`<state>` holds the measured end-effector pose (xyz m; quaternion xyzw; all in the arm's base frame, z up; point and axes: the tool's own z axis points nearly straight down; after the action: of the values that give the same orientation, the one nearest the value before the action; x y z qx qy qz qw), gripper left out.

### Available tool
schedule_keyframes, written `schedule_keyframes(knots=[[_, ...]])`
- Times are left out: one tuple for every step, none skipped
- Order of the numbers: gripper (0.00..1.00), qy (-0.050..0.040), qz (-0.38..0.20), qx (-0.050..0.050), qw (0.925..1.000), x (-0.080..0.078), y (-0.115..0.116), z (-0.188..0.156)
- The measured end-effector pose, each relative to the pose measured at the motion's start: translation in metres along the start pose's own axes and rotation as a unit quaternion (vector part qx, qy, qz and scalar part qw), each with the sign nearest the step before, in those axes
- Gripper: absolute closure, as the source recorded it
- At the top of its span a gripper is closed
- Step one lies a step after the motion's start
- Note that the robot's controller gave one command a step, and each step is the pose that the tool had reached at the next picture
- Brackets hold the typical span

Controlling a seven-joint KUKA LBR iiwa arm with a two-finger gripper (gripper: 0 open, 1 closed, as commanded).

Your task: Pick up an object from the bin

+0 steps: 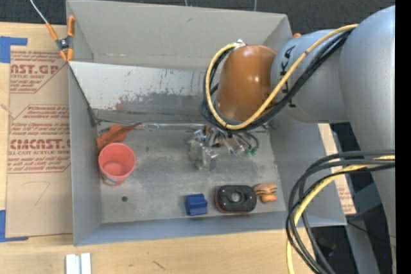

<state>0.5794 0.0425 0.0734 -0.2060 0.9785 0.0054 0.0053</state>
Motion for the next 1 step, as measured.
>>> schedule_keyframes(knots=[[1.00,-0.0006,0.278,0.000,0.9606,0.0161,0.0190,0.0035]])
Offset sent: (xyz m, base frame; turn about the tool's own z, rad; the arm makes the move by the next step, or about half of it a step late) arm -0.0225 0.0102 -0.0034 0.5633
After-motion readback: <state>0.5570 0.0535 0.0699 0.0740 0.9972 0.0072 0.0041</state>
